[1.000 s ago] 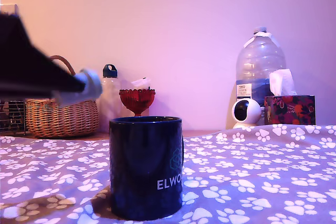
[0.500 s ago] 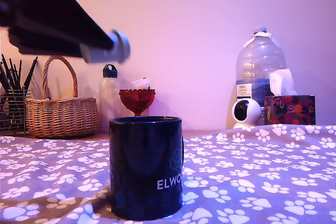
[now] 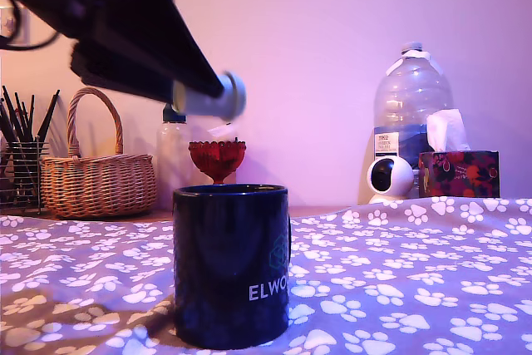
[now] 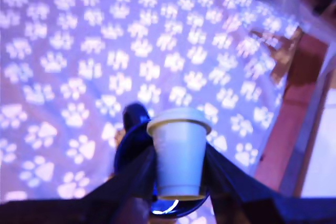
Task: Pick the coffee capsule and then drop it inside the coffee cup in front of you
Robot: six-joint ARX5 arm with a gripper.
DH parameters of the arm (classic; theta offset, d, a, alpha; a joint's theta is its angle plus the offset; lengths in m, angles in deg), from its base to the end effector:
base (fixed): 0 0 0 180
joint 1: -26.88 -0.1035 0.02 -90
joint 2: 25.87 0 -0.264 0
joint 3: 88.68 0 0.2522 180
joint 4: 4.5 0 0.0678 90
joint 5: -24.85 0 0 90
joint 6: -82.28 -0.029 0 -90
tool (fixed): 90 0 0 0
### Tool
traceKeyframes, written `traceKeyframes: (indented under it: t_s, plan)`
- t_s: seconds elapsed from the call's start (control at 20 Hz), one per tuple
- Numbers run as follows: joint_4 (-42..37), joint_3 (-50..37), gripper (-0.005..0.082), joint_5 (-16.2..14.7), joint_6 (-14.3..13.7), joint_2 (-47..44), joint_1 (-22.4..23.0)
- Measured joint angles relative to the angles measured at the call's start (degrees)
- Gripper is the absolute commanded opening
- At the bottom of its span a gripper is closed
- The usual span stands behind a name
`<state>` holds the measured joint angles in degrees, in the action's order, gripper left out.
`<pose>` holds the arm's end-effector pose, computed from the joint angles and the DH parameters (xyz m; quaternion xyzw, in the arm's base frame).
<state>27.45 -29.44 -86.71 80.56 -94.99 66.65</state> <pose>0.1815 -0.1649 0.2437 0.0685 0.3453 -0.4816 0.8026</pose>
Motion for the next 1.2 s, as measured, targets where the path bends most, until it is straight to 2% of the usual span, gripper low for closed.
traceKeyframes:
  t_s: [0.4,1.2]
  plan:
    - [4.57,4.90,0.0183,2.67,0.02,-9.03,1.77]
    - [6.73,5.05,0.0183,2.80,0.02,-10.19,2.14]
